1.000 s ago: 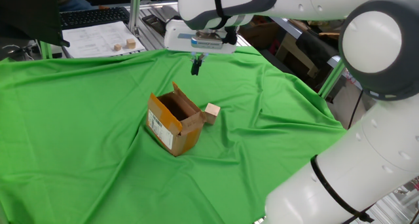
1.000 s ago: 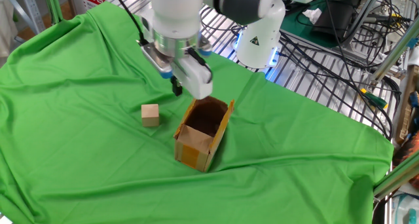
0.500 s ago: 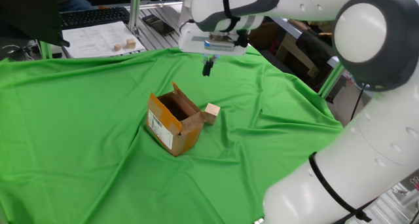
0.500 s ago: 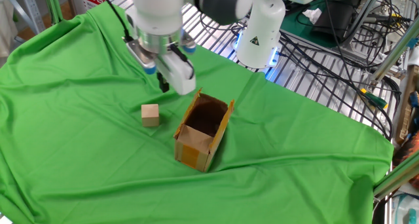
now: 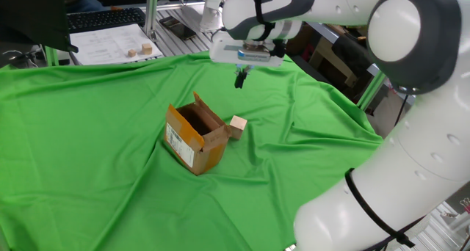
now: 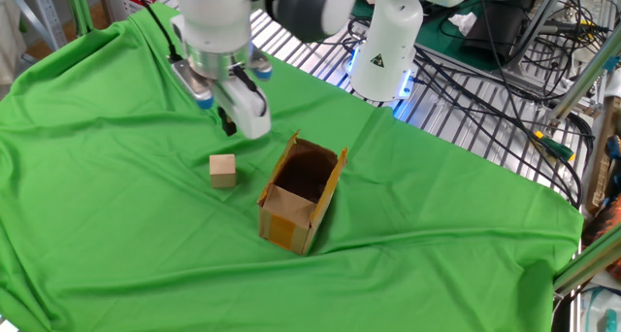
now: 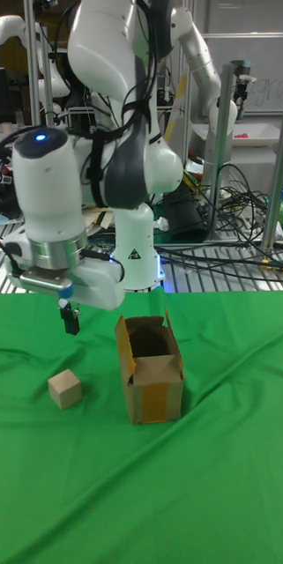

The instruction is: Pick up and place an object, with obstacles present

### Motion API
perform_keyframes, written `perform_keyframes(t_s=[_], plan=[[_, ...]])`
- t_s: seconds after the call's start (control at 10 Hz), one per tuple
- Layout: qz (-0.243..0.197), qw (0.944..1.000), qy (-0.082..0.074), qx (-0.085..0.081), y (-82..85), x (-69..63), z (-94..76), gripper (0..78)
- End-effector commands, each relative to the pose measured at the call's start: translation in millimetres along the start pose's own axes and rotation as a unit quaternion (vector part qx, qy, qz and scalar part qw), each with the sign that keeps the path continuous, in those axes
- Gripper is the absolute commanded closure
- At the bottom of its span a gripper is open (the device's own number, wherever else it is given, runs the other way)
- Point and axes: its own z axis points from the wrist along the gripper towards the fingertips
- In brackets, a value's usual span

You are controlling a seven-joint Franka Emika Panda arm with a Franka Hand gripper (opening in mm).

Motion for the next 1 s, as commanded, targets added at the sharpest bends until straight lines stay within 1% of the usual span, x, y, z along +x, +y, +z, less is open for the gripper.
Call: perform_keyframes(t_s=[0.1,0.5,0.7,0.9,1.0], plan=[[0.004,1.0,-0.003,-0.003,-12.2,-0.9,13.8,77.6],[0.006,0.9999,-0.013,-0.009,-19.8,0.3,39.7,77.6],[0.008,0.9998,-0.015,-0.011,-24.6,-1.1,48.5,77.6],[0.026,0.9995,-0.016,-0.01,-27.6,-1.8,53.9,77.6],[0.032,0.9992,-0.02,-0.011,-29.0,-2.2,55.7,77.6]])
